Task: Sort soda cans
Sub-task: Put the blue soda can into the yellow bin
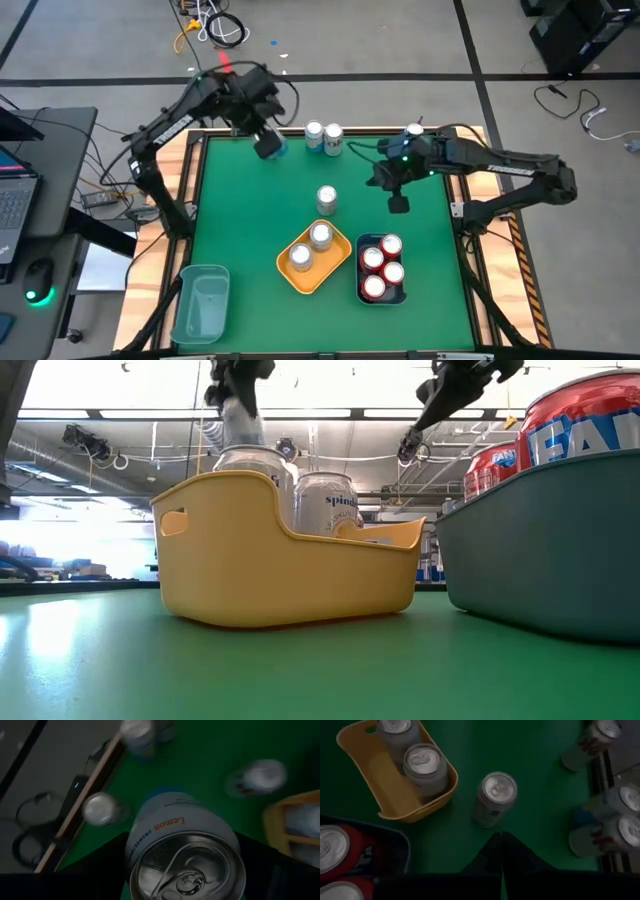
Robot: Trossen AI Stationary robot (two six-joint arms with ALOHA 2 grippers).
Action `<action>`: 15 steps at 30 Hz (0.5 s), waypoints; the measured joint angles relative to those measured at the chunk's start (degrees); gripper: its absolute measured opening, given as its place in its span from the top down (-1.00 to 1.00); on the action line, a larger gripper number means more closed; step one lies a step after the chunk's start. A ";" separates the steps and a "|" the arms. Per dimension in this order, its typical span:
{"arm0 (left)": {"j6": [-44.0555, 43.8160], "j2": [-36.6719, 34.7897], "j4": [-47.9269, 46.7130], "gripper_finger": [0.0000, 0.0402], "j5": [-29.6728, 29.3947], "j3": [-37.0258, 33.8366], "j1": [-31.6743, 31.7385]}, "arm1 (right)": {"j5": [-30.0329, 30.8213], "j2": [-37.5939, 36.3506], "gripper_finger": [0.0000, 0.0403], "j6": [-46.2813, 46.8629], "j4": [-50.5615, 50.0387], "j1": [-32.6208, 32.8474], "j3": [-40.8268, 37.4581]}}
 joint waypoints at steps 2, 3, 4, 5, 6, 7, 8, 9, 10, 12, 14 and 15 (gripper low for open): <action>-1.25 -0.02 0.26 -0.47 -0.18 1.09 -4.37 | 0.00 -1.02 1.00 1.19 -0.82 -0.49 0.00; -1.44 -0.04 0.83 -0.47 -0.46 1.17 -6.67 | -0.02 -1.41 1.00 1.72 -1.10 -0.76 0.00; -1.62 -0.04 1.42 -0.47 -0.50 1.17 -9.03 | 0.00 -1.85 1.00 2.06 -1.46 -1.05 0.00; -1.86 0.11 1.98 -0.47 -0.39 1.17 -11.25 | 0.00 -2.19 1.00 2.41 -1.76 -1.33 0.00; -2.16 0.37 2.35 -0.47 -0.19 1.17 -13.36 | 0.00 -2.45 1.00 2.74 -1.88 -1.57 0.00; -2.31 0.65 2.63 -0.47 0.04 1.17 -15.55 | 0.00 -2.63 1.00 2.96 -1.91 -1.84 0.00; -2.44 0.84 3.01 -0.47 0.12 1.15 -17.49 | 0.00 -2.73 1.00 3.05 -1.94 -2.03 0.00; -2.46 1.08 3.72 -0.47 0.07 1.15 -19.34 | 0.00 -2.81 1.00 3.21 -2.03 -2.20 0.00; -2.48 1.25 4.57 -0.47 -0.04 1.15 -21.21 | 0.00 -2.85 1.00 3.35 -2.13 -2.38 0.00; -2.61 1.76 6.24 -0.47 -0.24 1.15 -24.70 | 0.00 -2.89 1.00 3.41 -2.25 -2.78 0.00; -2.92 2.29 8.40 -0.47 -0.23 1.15 -27.68 | 0.00 -2.87 1.00 3.42 -2.54 -3.11 0.00; -2.97 2.89 9.57 -0.47 0.09 1.15 -29.10 | 0.00 -2.87 1.00 3.42 -2.54 -3.29 0.00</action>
